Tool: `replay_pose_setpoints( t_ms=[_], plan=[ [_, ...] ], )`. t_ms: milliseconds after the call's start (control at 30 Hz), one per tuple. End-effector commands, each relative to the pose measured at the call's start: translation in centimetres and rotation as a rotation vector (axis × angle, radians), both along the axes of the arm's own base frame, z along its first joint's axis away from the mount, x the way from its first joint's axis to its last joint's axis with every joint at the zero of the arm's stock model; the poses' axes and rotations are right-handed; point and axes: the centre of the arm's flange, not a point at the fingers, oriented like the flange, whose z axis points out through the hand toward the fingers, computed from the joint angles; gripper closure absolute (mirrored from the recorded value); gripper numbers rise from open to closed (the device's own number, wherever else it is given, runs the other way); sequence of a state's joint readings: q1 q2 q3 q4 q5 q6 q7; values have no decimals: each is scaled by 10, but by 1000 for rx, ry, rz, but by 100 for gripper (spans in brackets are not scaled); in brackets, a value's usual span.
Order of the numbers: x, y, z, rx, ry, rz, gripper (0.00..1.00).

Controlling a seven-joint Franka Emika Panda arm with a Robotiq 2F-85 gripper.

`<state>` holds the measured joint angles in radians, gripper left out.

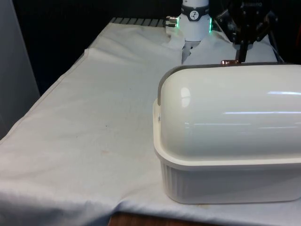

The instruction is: Open the lid, then close it.

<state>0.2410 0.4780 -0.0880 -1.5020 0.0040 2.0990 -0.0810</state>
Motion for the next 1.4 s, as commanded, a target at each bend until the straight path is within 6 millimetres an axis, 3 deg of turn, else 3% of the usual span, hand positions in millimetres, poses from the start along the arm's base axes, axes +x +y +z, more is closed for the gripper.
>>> replay_pose_setpoints(
  t_ms=[0, 733, 1067, 1367],
  plan=[
    [-3, 0, -1, 6, 17, 6, 100],
    [-13, 3, -20, -7, 140, 31, 100],
    [-20, 8, -39, -5, 207, 47, 100],
    [-33, 14, -38, -8, 202, 49, 100]
  ],
)
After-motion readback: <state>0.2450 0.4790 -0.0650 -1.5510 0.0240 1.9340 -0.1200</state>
